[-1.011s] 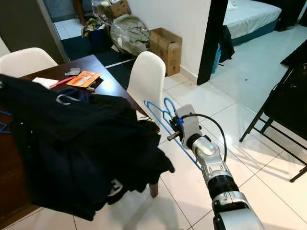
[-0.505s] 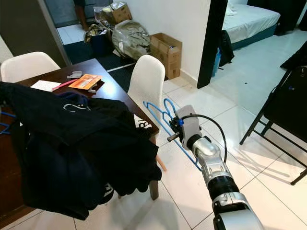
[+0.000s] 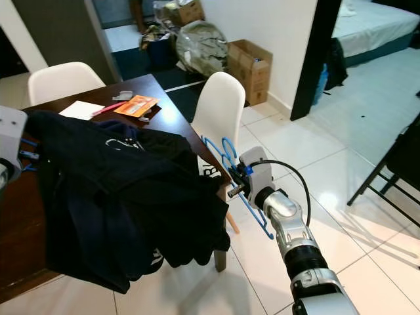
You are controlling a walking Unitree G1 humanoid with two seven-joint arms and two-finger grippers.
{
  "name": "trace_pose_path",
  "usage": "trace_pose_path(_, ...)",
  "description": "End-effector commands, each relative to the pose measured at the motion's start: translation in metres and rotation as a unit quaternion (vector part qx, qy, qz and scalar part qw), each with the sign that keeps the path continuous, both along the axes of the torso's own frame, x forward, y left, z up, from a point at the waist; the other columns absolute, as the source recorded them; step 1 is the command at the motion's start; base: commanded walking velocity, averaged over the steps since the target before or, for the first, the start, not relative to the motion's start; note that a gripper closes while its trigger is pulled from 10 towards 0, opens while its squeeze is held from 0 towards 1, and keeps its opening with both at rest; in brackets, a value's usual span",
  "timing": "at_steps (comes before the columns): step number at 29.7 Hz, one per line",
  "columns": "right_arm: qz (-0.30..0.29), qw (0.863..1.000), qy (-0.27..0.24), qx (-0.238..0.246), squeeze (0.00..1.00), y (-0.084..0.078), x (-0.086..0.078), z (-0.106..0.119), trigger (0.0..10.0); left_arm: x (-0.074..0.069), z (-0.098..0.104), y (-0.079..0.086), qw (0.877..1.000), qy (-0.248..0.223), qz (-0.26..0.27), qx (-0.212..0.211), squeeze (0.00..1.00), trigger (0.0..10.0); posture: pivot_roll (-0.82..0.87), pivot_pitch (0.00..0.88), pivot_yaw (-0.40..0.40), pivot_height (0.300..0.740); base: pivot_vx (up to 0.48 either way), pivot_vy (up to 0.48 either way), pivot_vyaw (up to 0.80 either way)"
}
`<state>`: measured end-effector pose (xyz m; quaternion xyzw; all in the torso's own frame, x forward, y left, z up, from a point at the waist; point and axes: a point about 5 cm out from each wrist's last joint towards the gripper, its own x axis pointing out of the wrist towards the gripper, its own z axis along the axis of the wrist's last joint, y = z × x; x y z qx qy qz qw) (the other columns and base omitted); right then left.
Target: Hang hanger
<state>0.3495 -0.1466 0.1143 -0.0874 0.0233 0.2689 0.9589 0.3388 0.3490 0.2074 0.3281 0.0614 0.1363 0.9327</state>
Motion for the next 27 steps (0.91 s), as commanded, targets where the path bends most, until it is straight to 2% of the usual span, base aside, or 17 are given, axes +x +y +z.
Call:
trace_pose_path(1,0.012,1.000,-0.002,0.007,0.00,0.006,0.000,0.002,10.0,-0.003,0.007,0.003,0.999,0.012,-0.013,0.043,1.00,10.0,0.01,0.084,0.055,0.740,0.000,0.000,0.80)
trace_pose_path(2,0.011,1.000,-0.002,0.007,0.00,0.006,0.000,0.002,10.0,-0.003,0.011,0.003,0.998,0.012,-0.018,0.061,1.00,10.0,0.01,0.085,0.056,0.740,0.000,0.000,0.80)
trace_pose_path(3,0.011,1.000,-0.002,0.008,0.00,0.006,0.000,0.002,10.0,-0.002,0.020,0.003,0.997,0.001,-0.020,0.071,0.60,10.0,0.01,0.086,0.056,0.740,0.000,0.000,0.80)
trace_pose_path(4,0.010,1.000,-0.002,0.008,0.00,0.006,0.000,0.003,10.0,-0.002,0.030,0.003,0.997,-0.015,-0.022,0.079,0.11,10.0,0.01,0.086,0.056,0.740,0.000,0.000,0.80)
trace_pose_path(5,0.010,1.000,-0.002,0.008,0.00,0.006,0.000,0.003,10.0,-0.002,0.030,0.003,0.997,-0.015,-0.022,0.079,0.11,10.0,0.01,0.086,0.056,0.740,0.000,0.000,0.80)
trace_pose_path(6,0.008,1.000,-0.002,0.009,0.00,0.006,0.000,0.003,10.0,-0.002,0.044,0.002,0.996,-0.043,-0.025,0.080,0.00,10.0,0.01,0.086,0.056,0.740,0.000,0.000,0.80)
trace_pose_path(10,-0.003,1.000,-0.003,0.009,0.00,0.004,0.001,0.003,10.0,-0.002,0.068,-0.005,0.993,-0.105,-0.045,0.031,0.00,10.0,0.02,0.086,0.055,0.740,0.000,0.000,0.80)
trace_pose_path(12,-0.019,1.000,-0.004,0.015,0.00,0.002,0.002,0.004,10.0,-0.001,0.082,-0.018,0.985,-0.136,-0.099,-0.033,0.00,10.0,0.02,0.086,0.055,0.740,0.000,0.000,0.80)
trace_pose_path(15,-0.054,0.998,-0.002,0.026,0.00,-0.005,0.005,0.006,10.0,0.000,0.080,-0.034,0.983,-0.096,-0.157,-0.009,0.00,10.0,0.02,0.084,0.054,0.740,0.000,0.000,0.53)
trace_pose_path(16,-0.084,0.996,-0.005,0.040,0.00,-0.012,0.007,0.008,10.0,0.000,0.080,-0.047,0.975,-0.094,-0.196,-0.044,0.00,10.0,0.02,0.084,0.054,0.740,0.000,0.000,0.00)
trace_pose_path(18,-0.096,0.994,-0.010,0.048,0.00,-0.015,0.008,0.009,10.0,-0.001,0.085,-0.055,0.961,-0.122,-0.222,-0.110,0.00,10.0,0.02,0.084,0.054,0.740,0.000,0.000,0.00)
trace_pose_path(19,-0.096,0.994,-0.010,0.048,0.00,-0.015,0.008,0.009,10.0,-0.001,0.085,-0.055,0.961,-0.122,-0.222,-0.110,0.00,10.0,0.02,0.084,0.054,0.740,0.000,0.000,0.00)
trace_pose_path(20,-0.119,0.991,-0.027,0.064,0.00,-0.021,0.008,0.014,10.0,-0.004,0.093,-0.068,0.939,-0.153,-0.260,-0.167,0.00,10.0,0.02,0.084,0.055,0.740,0.000,0.000,0.00)
trace_pose_path(22,-0.145,0.985,-0.047,0.083,0.00,-0.028,0.008,0.020,10.0,-0.010,0.102,-0.083,0.909,-0.181,-0.304,-0.219,0.00,10.0,0.02,0.084,0.055,0.740,0.000,0.000,0.00)
trace_pose_path(23,-0.151,0.978,-0.063,0.129,0.00,-0.033,0.006,0.026,10.0,-0.013,0.101,-0.098,0.893,-0.194,-0.325,-0.244,0.00,10.0,0.03,0.085,0.055,0.740,0.000,0.000,0.00)
trace_pose_path(25,-0.152,0.973,-0.073,0.160,0.00,-0.037,0.004,0.030,10.0,-0.015,0.100,-0.107,0.885,-0.200,-0.334,-0.255,0.00,10.0,0.03,0.085,0.055,0.740,0.000,0.000,0.00)
trace_pose_path(27,-0.147,0.953,-0.084,0.252,0.00,-0.046,-0.001,0.039,10.0,-0.018,0.077,-0.132,0.880,-0.187,-0.340,-0.274,0.00,10.0,0.03,0.086,0.058,0.740,0.000,0.000,0.00)
